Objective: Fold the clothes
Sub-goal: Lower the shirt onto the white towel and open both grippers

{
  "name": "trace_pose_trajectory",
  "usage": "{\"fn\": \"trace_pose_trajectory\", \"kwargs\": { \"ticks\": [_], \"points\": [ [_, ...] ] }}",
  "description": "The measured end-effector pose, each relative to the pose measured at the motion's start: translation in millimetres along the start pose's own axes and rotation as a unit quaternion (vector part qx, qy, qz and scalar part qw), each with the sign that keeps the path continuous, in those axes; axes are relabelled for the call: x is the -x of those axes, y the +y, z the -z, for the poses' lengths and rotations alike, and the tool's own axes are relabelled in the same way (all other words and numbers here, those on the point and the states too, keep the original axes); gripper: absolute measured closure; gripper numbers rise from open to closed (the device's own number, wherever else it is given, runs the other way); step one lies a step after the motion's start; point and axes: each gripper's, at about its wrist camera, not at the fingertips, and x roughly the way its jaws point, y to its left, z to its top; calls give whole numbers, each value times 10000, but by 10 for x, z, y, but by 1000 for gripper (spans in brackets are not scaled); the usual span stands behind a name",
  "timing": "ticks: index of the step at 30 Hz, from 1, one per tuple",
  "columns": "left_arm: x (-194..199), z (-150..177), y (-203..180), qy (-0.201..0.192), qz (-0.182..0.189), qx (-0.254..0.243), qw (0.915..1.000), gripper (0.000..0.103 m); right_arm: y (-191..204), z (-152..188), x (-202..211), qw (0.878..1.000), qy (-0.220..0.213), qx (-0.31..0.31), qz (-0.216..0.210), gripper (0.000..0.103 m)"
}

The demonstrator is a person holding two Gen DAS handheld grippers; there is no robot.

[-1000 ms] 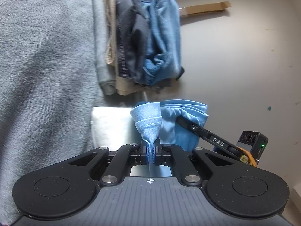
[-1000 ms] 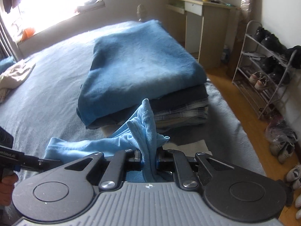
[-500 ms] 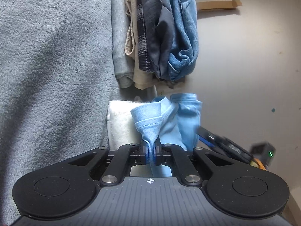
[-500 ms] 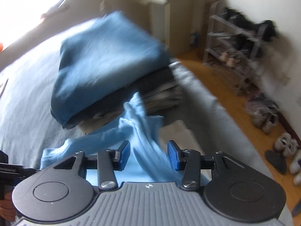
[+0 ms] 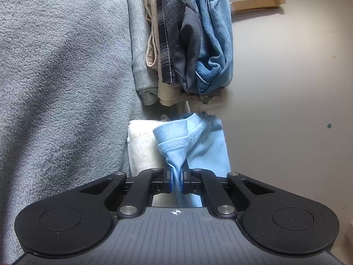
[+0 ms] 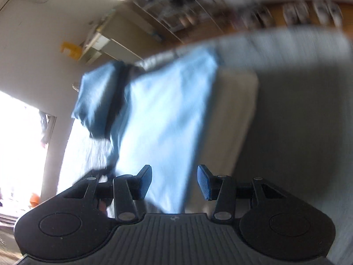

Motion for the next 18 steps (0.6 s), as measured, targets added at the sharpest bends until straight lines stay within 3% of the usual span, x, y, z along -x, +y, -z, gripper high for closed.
{"fn": "trace_pose_trajectory", "kwargs": {
  "ticks": [8, 14, 15, 18],
  "points": [
    [-31, -18, -73, -36, -201, -158, 9997, 99, -116, 220, -246, 9991, 347, -96, -224, 60],
    [-62, -18, -59, -31, -229, -119, 9997, 99, -126, 287, -299, 9979, 488, -77, -416, 82],
    [-64, -17, -59, -27, -228, -115, 9997, 99, -125, 287, -305, 9980, 483, -62, -399, 91],
    [-33, -22, -95, -89, -194, -209, 9996, 101, -88, 318, -267, 9982, 373, 102, -458, 97]
  ]
}}
